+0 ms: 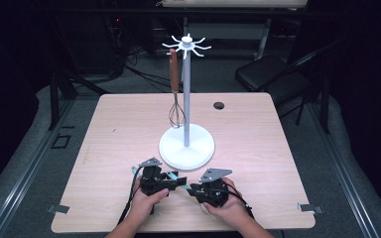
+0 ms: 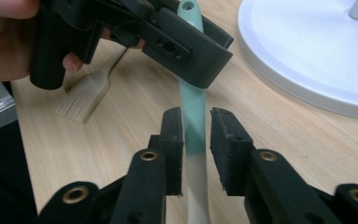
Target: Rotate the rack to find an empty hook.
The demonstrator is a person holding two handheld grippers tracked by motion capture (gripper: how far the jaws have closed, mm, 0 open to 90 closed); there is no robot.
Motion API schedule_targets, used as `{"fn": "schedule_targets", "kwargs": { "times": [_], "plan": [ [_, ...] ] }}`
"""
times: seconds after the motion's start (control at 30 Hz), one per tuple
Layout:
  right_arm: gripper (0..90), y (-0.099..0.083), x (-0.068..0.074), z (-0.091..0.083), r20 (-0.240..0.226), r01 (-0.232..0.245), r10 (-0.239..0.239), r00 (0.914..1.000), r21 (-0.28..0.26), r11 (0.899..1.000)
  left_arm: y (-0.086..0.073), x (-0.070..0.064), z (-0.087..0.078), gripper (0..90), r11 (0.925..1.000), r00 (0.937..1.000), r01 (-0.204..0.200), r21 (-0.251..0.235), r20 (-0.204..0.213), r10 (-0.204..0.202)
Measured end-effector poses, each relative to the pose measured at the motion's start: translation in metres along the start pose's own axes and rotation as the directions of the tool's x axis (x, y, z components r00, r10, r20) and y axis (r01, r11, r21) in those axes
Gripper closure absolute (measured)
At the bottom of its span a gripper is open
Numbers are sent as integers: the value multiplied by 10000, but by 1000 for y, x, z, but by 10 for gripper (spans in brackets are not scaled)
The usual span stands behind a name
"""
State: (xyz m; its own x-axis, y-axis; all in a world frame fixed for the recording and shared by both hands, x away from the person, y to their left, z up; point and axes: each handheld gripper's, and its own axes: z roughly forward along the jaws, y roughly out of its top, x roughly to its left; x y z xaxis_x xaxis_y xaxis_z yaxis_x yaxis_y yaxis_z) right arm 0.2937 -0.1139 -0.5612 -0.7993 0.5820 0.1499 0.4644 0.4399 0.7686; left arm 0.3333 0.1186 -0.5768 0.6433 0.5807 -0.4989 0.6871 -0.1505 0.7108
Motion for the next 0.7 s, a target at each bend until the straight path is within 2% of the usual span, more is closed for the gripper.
{"fn": "schedule_targets", "kwargs": {
  "times": [0.13, 0.27, 0.4, 0.57, 0.7],
  "plan": [
    [704, -1, 0, -1, -133, 73, -71, 9999, 111, 9999, 0, 1, 0, 456, 10000, 10000, -30, -4, -83, 30],
    [693, -2, -1, -1, -217, 20, -11, 9998, 449, 9990, 1, 2, -2, 491, 10000, 9998, -24, -62, -184, 22],
    [684, -5, -5, -1, -505, -164, 227, 9985, 1217, 9924, 0, 2, -3, 503, 10000, 9997, -57, -37, -257, 56],
    [718, -5, -7, -2, -630, -167, 273, 9976, 1620, 9866, 1, 3, -4, 509, 9999, 9995, -53, -87, -311, 50],
    [779, -5, -6, -3, -482, -73, 156, 9987, 1683, 9857, 1, 3, -5, 510, 9999, 9995, -37, -124, -307, 33]
  ]
}}
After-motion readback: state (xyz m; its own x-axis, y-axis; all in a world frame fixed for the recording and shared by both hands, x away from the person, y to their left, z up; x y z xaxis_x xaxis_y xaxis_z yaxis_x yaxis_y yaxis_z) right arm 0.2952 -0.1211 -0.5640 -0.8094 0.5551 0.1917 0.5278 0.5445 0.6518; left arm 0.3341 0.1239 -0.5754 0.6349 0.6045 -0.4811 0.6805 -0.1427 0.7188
